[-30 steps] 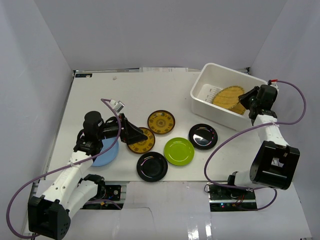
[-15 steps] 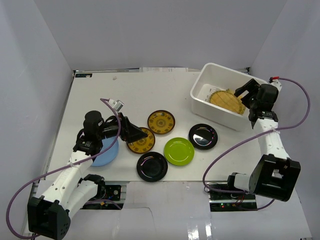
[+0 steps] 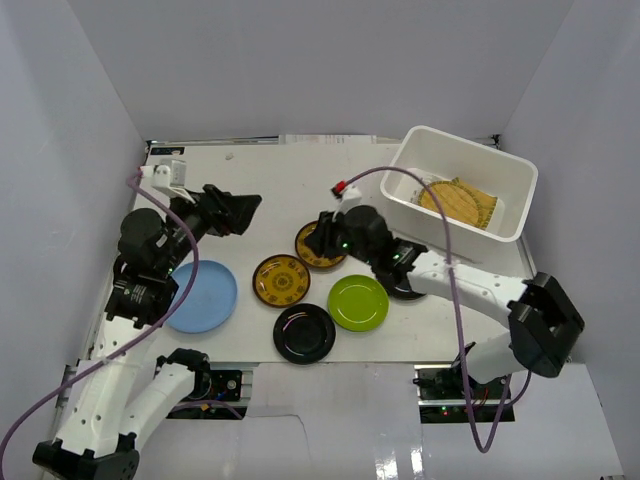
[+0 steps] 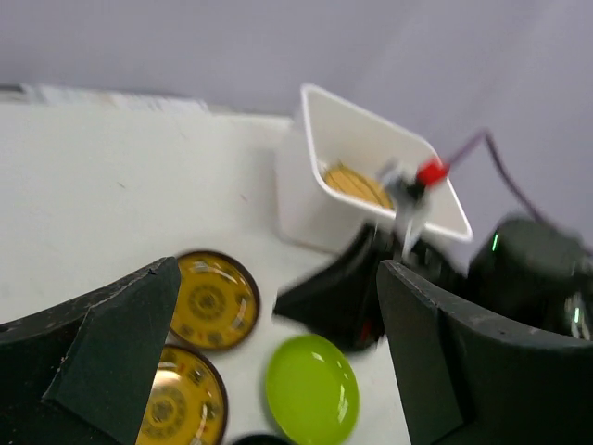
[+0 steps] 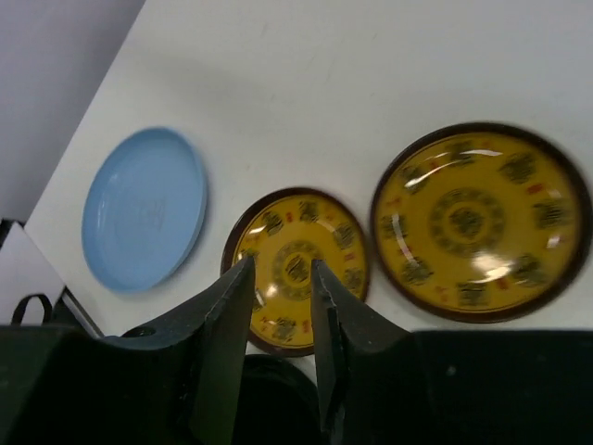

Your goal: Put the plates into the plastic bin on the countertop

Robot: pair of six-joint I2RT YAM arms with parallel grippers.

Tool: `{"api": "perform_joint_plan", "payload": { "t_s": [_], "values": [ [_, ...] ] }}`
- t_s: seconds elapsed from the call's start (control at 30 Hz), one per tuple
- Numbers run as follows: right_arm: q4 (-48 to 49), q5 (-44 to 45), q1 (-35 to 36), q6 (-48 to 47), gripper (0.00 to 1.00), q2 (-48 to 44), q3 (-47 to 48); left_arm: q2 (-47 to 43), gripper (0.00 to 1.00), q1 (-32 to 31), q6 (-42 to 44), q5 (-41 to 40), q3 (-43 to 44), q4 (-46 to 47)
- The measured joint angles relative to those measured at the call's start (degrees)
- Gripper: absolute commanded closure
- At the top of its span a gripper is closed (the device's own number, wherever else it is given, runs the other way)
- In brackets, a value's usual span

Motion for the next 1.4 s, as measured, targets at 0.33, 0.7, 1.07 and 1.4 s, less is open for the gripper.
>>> {"api": "perform_joint_plan", "payload": {
  "t_s": [0.33,0.7,1.07,1.4],
  "values": [
    [1.0,7.4,18.6,1.8,0.36,26.3,17.7,-5.8,0.02,-0.3,0.7,-29.3,3.9,-2.5],
    [-10.3,9.2,20.3,-5.2,0.37,50.6,48.4,-11.2,0.02,-1.8,2.6,-38.4,-6.3,0.8],
    [-17.1,7.1,21.4,-7.5,0.7,59.7,55.4,-12.4,0.02,-2.3,3.5,-37.7,-6.3,2.6],
    [-11.7,6.8,21.4,-4.6,0.92,58.7,55.5,-12.4,0.02,-2.3,4.1,-37.1,-6.3,3.4]
  ]
}}
